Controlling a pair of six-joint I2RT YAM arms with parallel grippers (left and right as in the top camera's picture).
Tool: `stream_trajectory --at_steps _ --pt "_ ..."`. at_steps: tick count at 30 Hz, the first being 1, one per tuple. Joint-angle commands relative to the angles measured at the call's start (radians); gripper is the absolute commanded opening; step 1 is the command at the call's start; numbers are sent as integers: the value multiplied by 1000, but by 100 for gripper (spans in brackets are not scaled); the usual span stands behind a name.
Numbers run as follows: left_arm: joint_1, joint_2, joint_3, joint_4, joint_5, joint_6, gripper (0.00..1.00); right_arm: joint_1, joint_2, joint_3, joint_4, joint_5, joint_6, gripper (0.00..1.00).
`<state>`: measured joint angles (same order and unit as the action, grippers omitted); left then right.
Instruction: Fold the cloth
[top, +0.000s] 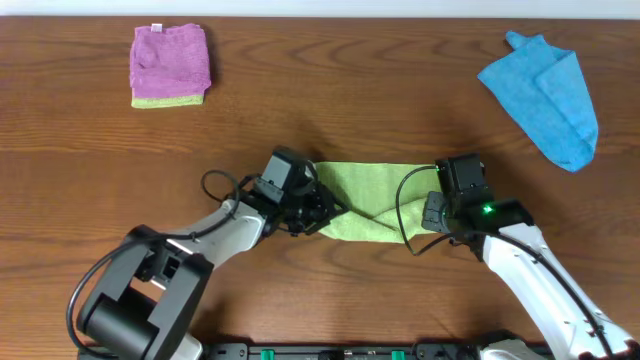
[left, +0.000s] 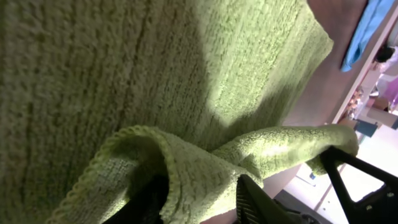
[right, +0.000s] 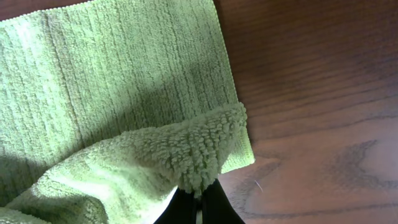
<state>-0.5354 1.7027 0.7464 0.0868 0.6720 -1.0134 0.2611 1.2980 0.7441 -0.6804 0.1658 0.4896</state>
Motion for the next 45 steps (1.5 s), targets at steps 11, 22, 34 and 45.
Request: stream_trajectory --at_steps 11,22,34,45 --pt "-28 40 -7 5 -15 42 6 -6 1 -2 -1 -9 -8 1" --pt "18 26 -1 105 89 41 6 -6 1 -2 -1 -9 -8 1" --pt "111 -38 21 116 102 10 6 -6 1 -2 92 -8 -8 1" --pt "133 -38 48 180 -58 -11 6 -7 20 -2 188 74 -13 1"
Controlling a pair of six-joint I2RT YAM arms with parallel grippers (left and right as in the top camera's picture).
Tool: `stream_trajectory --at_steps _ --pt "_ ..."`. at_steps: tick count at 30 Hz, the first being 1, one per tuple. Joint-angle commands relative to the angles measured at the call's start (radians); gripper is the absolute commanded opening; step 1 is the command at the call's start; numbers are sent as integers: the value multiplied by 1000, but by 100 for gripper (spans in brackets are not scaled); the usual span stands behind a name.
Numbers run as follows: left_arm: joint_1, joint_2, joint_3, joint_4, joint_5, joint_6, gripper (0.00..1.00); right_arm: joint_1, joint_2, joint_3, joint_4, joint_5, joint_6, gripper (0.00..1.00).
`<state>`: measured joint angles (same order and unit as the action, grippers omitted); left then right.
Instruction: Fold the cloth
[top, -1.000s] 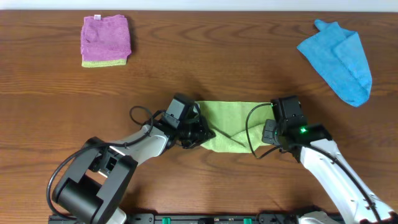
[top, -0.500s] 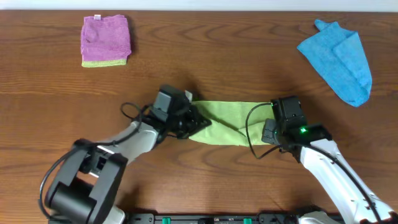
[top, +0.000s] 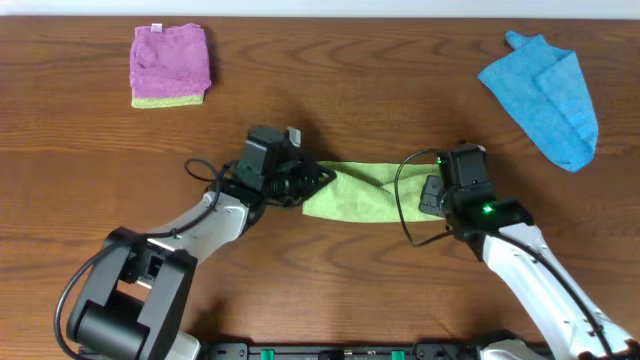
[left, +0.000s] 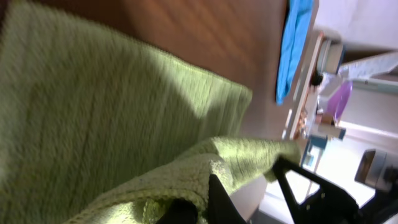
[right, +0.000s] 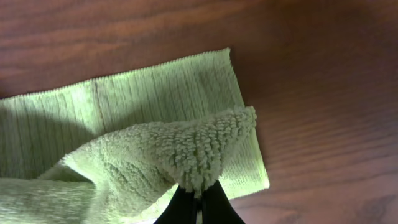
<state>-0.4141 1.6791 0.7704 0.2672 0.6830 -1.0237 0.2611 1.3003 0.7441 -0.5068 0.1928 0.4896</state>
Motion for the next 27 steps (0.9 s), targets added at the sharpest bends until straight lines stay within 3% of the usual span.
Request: stream_trajectory --at_steps 1,13,27 --pt "12 -14 24 -1 -80 0 6 -8 26 -2 24 47 -15 1" --pt "13 -10 24 -5 -202 37 6 -32 129 -2 107 63 -35 1" --pt "13 60 24 0 -240 52 6 -47 180 -2 180 62 -35 1"
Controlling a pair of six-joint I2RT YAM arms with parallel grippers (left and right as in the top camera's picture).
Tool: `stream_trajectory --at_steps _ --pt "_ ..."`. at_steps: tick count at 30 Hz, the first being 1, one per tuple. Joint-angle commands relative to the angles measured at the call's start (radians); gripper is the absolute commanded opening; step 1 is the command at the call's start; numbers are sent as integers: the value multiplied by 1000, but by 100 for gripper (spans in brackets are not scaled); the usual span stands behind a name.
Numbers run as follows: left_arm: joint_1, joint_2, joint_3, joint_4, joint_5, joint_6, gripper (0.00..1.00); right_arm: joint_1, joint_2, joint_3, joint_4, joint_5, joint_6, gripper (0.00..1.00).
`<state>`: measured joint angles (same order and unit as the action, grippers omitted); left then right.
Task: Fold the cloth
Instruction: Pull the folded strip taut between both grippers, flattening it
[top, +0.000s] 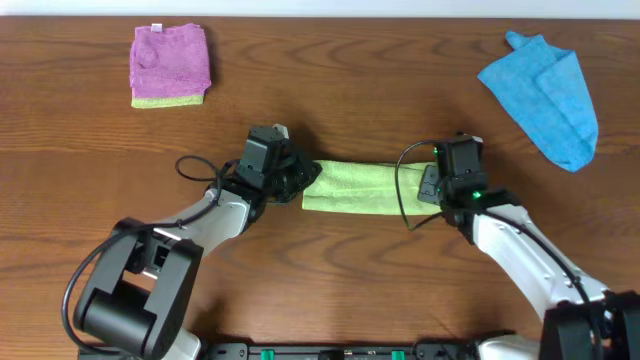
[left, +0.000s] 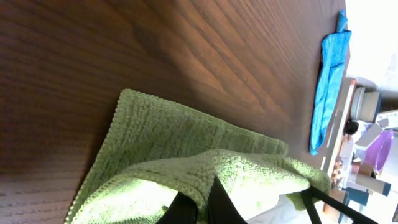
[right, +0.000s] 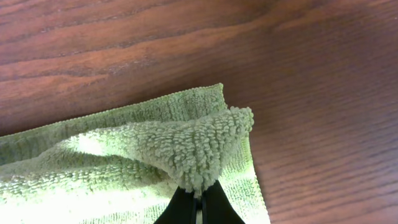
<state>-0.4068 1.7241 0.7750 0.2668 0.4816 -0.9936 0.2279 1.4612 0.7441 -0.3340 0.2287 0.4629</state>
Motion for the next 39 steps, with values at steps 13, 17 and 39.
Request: stream_trajectory --at_steps 13,17,39 --pt "5 24 19 -8 -76 41 6 -13 65 -2 29 40 -8 1" --pt "5 55 19 -6 -76 44 6 -13 65 -2 28 57 -8 6" --pt "140 47 21 18 128 150 66 -13 -5 0 -59 22 -7 41"
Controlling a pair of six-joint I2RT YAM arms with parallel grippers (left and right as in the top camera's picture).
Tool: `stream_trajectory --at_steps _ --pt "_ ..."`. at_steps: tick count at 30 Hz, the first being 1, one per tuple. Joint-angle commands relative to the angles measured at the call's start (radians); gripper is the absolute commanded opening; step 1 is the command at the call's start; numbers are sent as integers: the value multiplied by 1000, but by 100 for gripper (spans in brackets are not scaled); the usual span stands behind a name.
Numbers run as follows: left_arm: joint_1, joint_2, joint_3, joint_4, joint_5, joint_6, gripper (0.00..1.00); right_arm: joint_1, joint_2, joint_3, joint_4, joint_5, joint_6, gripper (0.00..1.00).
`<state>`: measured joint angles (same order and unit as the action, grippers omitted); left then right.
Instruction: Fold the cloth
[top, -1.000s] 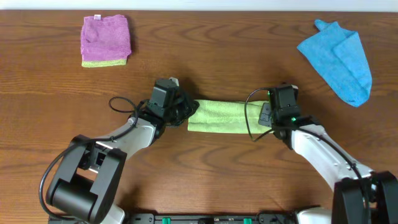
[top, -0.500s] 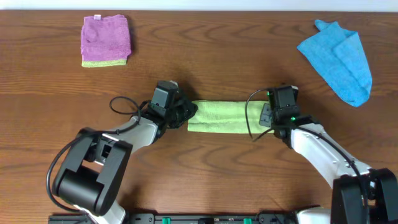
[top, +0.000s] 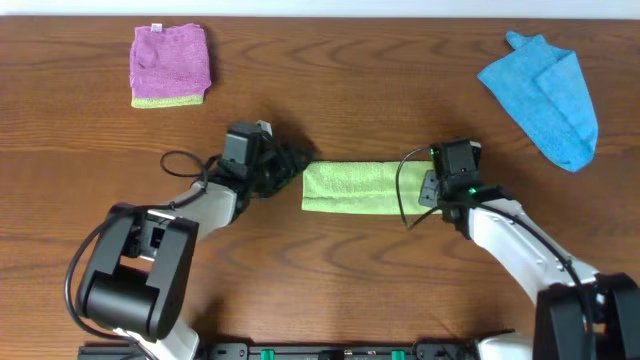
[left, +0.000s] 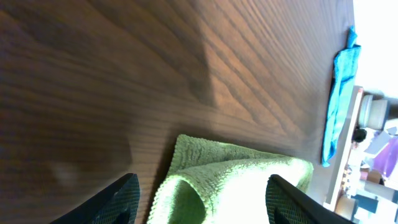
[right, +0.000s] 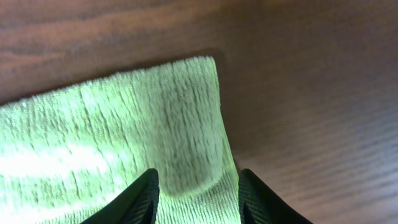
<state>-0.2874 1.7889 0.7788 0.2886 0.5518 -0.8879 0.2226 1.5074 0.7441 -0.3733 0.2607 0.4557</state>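
Observation:
The green cloth (top: 358, 187) lies flat on the table as a narrow folded strip. My left gripper (top: 292, 163) is open at the strip's left end. In the left wrist view the cloth's rolled end (left: 239, 180) sits between the spread fingers (left: 124, 200) of that gripper (left: 205, 208). At the strip's right end my right gripper (top: 432, 190) is also open. The right wrist view shows this gripper (right: 198, 202) with its fingers apart over the cloth's top layer (right: 124, 140), gripping nothing.
A folded pink cloth (top: 169, 60) on a yellow-green one lies at the far left. A crumpled blue cloth (top: 546, 92) lies at the far right, also seen as the blue cloth (left: 341, 93) in the left wrist view. Brown wooden table (top: 360, 90) all round.
Both grippers were shut on the cloth's carried corners at its far edge. Both now stand open and the corners lie on the strip. The left gripper has moved slightly left.
First both grippers held the near corners raised over the middle of a wider green cloth. Then the corners were farther across it, then at the far edge. The corners are let go and the cloth lies folded in half lengthwise.

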Motion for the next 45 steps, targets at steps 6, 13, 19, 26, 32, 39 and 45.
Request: stream_trajectory --at_steps 6,13,19,26,32,39,45 --pt "28 -82 21 -96 39 85 65 -8 -211 0 -145 -66 71 40" --pt "-16 -108 119 -273 -44 103 8 -50 -412 0 -313 -175 188 50" --pt "-137 -108 201 -341 -272 107 6 -200 -418 -21 -354 -346 195 51" --pt "-192 -47 201 -344 -341 111 6 -358 -365 -100 -270 -520 194 53" --pt "-196 18 201 -332 -344 124 6 -377 -311 -159 -144 -612 195 57" --pt "-216 81 201 -323 -341 125 6 -377 -241 -165 -103 -621 206 59" --pt "-227 90 201 -320 -346 127 6 -377 -203 -165 -67 -620 211 59"
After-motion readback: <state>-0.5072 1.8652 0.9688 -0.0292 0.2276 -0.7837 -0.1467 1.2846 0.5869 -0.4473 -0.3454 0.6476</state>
